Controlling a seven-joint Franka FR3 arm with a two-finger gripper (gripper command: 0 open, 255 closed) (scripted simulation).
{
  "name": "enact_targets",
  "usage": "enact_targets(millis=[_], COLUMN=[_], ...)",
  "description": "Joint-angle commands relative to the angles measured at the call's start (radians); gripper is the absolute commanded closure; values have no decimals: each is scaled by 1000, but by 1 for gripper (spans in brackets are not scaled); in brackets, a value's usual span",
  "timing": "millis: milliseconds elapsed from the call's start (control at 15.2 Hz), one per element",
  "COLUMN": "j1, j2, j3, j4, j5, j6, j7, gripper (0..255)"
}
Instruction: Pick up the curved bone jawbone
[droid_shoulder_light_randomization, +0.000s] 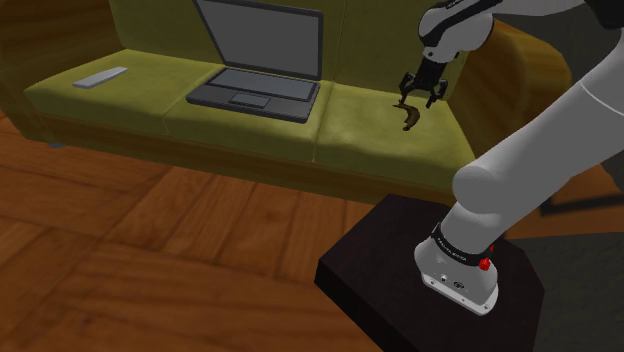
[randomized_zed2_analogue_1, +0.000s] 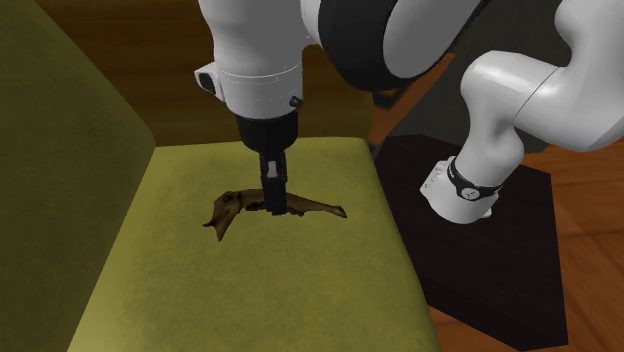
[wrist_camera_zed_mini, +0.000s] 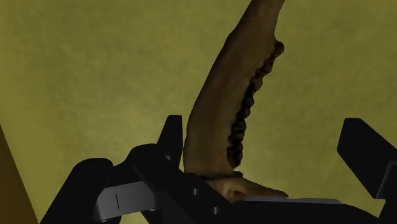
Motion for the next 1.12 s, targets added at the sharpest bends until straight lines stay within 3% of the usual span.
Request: enact_targets(millis=[0, 594, 660, 1056], j1=[-15, -12, -12, -12], j2=[39, 97, 95, 94], j3=[-21, -30, -29, -30], j4=[13, -38, -40, -40], j5=[12, 38, 37, 37], j6=[29, 135, 135, 134], j7=[6, -18, -17, -17], gripper=[0, 0, 255, 255])
